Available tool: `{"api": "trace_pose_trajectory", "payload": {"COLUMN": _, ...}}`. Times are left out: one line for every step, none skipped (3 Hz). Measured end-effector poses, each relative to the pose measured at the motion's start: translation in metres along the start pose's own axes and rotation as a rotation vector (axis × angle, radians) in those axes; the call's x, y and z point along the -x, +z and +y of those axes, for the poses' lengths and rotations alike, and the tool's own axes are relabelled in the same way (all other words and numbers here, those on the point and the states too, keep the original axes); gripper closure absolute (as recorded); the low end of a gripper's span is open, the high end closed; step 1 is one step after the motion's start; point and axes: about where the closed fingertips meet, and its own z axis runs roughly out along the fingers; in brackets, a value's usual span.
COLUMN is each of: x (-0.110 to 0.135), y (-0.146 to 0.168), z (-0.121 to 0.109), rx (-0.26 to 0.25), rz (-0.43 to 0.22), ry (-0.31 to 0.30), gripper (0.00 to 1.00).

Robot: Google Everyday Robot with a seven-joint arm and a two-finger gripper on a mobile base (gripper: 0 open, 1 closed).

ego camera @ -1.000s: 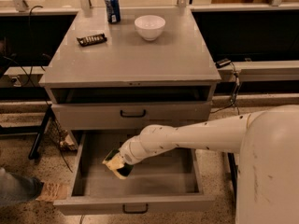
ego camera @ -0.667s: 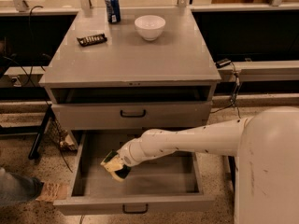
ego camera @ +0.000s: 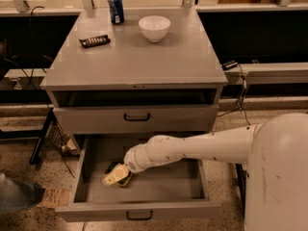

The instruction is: Place sponge into middle drawer

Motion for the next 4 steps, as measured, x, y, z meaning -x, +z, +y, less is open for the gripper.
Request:
{"api": "trace_pose_trajectory", "payload": {"x": 0.0, "y": -0.038, "z": -0.005, "rx": -0.025, "rz": -0.011, "ry": 0.002, "gripper": 0.0}}
{"api": "trace_pose_trajectory", "payload": {"x": 0.031, "y": -0.105, "z": -0.034, "rx": -0.078, "rz": -0.03, "ry": -0.052, "gripper": 0.0}}
{"api": "trace_pose_trajectory", "payload": {"x": 0.074, "y": -0.171, "z": -0.06, "rx": -0.129, "rz": 0.012, "ry": -0.111, "gripper": 0.0}}
{"api": "trace_pose_trajectory", "payload": {"x": 0.074, "y": -0.177, "z": -0.06, "rx": -0.131, "rz": 0.019, "ry": -0.116, "gripper": 0.0}}
